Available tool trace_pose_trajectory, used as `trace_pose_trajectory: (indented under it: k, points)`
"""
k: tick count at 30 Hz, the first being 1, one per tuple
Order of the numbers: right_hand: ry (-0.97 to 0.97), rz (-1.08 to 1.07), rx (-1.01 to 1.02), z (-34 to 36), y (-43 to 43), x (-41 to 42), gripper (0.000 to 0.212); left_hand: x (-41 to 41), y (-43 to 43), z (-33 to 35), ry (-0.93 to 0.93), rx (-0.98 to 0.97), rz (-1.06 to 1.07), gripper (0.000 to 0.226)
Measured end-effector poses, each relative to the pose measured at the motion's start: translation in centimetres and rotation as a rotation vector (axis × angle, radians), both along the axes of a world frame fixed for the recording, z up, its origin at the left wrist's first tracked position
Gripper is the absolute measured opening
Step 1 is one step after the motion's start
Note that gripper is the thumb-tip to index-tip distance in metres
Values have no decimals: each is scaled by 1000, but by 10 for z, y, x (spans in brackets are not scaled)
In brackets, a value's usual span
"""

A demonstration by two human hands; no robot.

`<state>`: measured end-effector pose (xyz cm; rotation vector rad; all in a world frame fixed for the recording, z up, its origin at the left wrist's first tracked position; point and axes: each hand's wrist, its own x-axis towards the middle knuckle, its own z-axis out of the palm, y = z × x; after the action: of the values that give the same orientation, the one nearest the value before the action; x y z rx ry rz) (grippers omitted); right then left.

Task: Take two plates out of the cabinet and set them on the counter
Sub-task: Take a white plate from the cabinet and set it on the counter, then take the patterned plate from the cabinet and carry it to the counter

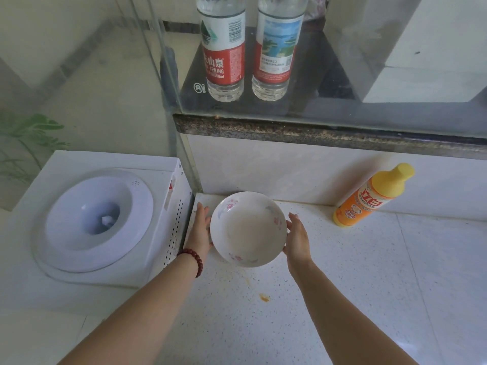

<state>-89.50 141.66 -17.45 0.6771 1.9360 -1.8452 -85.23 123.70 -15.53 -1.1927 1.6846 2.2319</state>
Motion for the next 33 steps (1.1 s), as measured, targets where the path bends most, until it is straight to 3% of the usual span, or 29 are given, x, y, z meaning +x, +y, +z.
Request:
trace_pose_trajectory:
  k: [6,10,23,33]
  points:
    - [93,39,37,23,4,7,45,12,8,15,75,-103,-48,61]
    - [174,67,25,45,11,16,42,20,25,43,200,-84,-54,39]
    - [387,32,-80,120,54,40,30,44,84,122,494,-235,-187,40]
    - [538,-36,-134,167,101,71,24,55,140,165,695,-290,-409,59]
